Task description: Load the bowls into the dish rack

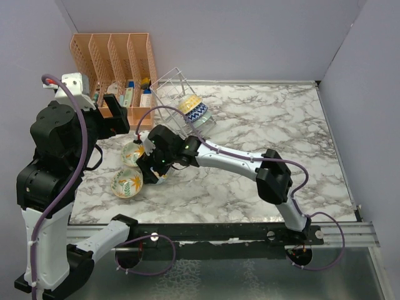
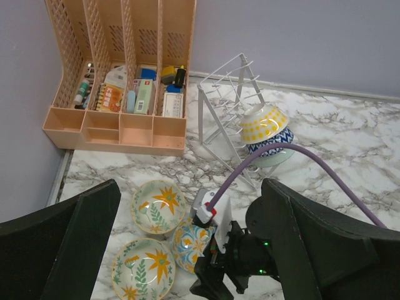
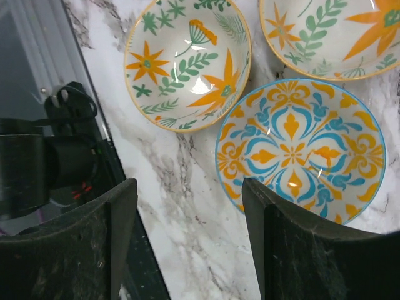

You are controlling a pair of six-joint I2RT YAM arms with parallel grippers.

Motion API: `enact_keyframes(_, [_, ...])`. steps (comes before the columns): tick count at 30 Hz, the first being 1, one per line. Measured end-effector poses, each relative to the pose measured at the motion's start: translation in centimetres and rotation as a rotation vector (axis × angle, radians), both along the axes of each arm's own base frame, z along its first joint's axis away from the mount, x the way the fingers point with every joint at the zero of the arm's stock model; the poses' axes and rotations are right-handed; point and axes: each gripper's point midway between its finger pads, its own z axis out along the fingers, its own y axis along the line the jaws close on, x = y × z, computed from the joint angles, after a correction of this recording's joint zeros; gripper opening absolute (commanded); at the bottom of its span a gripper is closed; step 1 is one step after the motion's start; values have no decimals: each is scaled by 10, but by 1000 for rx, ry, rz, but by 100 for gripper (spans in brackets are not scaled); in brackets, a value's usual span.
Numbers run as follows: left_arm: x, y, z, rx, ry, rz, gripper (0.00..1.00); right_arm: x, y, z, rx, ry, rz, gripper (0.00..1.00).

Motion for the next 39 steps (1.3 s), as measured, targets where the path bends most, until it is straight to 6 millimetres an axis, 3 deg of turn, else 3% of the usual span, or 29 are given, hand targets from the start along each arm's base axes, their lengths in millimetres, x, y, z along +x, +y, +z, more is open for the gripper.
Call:
enact_keyframes(4, [1,0,-1,2,2,3,99,4,4,-25,-73,-57,54,68])
enact_keyframes(9, [1,1,-1,6,4,5,99,4,-5,-51,-159,-100,95,68])
enact_keyframes(16, [1,1,-1,8,4,5,99,5,-10,-74,-237,-157,134,67])
enact_keyframes(24, [1,1,-1,11,5,6,99,-8,-10,-103,-342,-269,183,57])
enact_keyframes(28, [1,2,-1,13,5,9,99,-3,-11,-104,-370,-328,169,47])
enact_keyframes(33, [2,3,-1,17,4,15,99,7,-18,-113,-402,-377,139,15])
enact_keyframes(35, [2,3,-1,18,4,14,99,14,-14,-106,-380,-416,118,7])
enact_keyframes(39, [2,3,-1,17,4,14,99,22,-17,-90,-367,-452,68,1])
